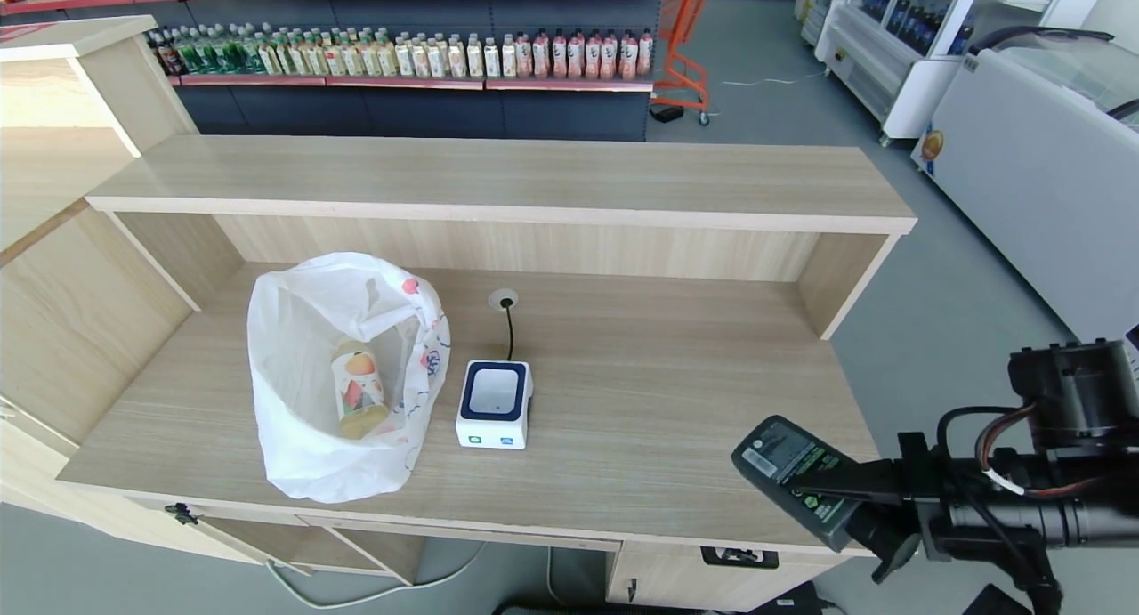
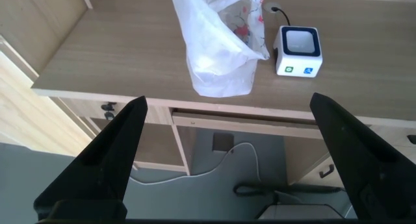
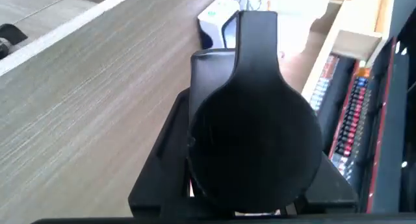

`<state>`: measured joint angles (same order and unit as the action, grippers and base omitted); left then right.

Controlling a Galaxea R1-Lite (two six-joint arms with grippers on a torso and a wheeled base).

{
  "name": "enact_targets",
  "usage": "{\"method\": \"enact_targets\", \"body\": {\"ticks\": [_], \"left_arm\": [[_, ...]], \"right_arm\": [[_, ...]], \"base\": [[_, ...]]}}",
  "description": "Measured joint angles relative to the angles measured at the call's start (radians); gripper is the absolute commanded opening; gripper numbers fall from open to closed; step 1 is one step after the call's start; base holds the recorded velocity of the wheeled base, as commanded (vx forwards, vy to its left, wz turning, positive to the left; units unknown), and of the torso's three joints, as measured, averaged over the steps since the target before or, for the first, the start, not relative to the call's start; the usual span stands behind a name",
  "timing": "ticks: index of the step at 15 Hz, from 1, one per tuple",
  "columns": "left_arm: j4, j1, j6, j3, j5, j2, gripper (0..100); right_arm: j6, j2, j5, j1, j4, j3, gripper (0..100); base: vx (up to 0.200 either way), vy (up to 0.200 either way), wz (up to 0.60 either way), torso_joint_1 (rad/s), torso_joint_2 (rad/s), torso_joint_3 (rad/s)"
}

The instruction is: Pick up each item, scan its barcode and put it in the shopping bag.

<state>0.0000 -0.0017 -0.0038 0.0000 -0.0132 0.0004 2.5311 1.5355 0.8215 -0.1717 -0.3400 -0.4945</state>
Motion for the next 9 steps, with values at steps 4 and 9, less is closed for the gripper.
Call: {"method": "enact_targets", "body": {"ticks": [4, 9], "left_arm": [[0.0, 0.0, 0.0, 0.0, 0.0, 0.0, 100], [0.0, 0.0, 0.0, 0.0, 0.0, 0.0, 100]], "right_arm": [[0.249, 0.024, 0.209, -0.12, 0.044, -0.041, 0], [0.269, 0.054, 0.277, -0.19, 0.043, -0.073, 0]], "base": [[0.0, 0.0, 0.0, 0.0, 0.0, 0.0], [0.0, 0.0, 0.0, 0.0, 0.0, 0.0]]}}
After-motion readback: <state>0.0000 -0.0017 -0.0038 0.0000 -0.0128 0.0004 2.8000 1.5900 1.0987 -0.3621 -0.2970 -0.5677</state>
